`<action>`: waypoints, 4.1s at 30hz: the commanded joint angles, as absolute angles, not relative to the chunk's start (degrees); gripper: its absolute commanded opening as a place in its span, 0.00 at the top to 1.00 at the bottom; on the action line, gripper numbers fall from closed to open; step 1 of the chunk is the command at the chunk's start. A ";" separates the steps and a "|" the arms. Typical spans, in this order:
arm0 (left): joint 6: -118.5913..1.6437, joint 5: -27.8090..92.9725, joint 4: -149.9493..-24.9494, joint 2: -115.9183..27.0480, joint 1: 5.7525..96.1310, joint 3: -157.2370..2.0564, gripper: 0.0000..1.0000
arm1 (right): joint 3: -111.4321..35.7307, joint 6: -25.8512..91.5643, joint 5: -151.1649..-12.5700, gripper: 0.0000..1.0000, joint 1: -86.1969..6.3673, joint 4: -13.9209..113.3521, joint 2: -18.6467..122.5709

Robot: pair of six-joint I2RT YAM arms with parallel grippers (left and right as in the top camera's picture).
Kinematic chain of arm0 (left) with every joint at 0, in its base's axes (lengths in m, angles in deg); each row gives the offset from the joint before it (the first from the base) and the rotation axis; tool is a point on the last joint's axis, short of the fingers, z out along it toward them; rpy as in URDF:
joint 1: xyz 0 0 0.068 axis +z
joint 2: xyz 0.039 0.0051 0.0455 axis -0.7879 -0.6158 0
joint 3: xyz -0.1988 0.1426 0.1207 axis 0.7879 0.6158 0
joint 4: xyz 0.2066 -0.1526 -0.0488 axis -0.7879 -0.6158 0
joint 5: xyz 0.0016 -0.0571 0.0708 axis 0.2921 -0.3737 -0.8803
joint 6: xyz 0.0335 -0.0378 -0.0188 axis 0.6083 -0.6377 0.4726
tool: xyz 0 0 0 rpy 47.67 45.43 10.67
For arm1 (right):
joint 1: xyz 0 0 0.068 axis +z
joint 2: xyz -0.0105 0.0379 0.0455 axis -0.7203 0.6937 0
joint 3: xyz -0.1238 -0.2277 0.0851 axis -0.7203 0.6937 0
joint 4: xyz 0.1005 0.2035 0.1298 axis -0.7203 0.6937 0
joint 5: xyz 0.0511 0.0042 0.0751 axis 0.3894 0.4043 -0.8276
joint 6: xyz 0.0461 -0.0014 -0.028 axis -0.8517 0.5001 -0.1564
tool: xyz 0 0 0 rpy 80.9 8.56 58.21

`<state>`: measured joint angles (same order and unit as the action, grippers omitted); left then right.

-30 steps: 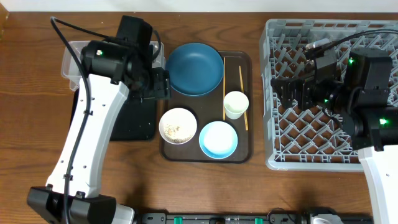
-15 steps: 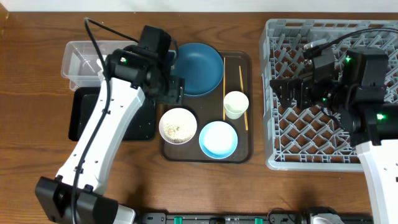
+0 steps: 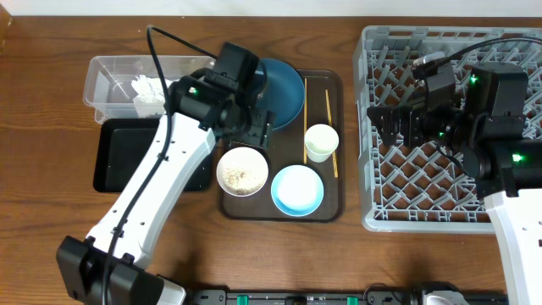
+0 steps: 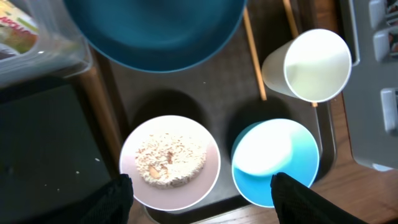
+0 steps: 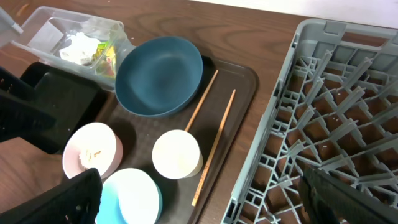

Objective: Sort waste into correct bins and load items into the dishwasher rack
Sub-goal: 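Move the left gripper over the tray toward the white cup, then grasp the white cup with the left gripper and lift it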

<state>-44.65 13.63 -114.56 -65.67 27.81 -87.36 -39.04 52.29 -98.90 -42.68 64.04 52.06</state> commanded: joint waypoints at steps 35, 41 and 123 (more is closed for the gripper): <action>-43.93 13.81 -112.66 -65.28 27.00 -87.08 0.26 | -40.13 52.40 -99.36 0.01 -42.64 63.37 52.45; -43.91 13.83 -112.64 -65.28 27.00 -87.08 0.26 | -40.13 52.42 -99.34 0.01 -42.64 63.21 52.45; -63.53 16.10 -94.02 -85.54 19.37 -85.96 0.51 | -40.05 47.89 -100.19 0.01 -42.64 64.52 52.45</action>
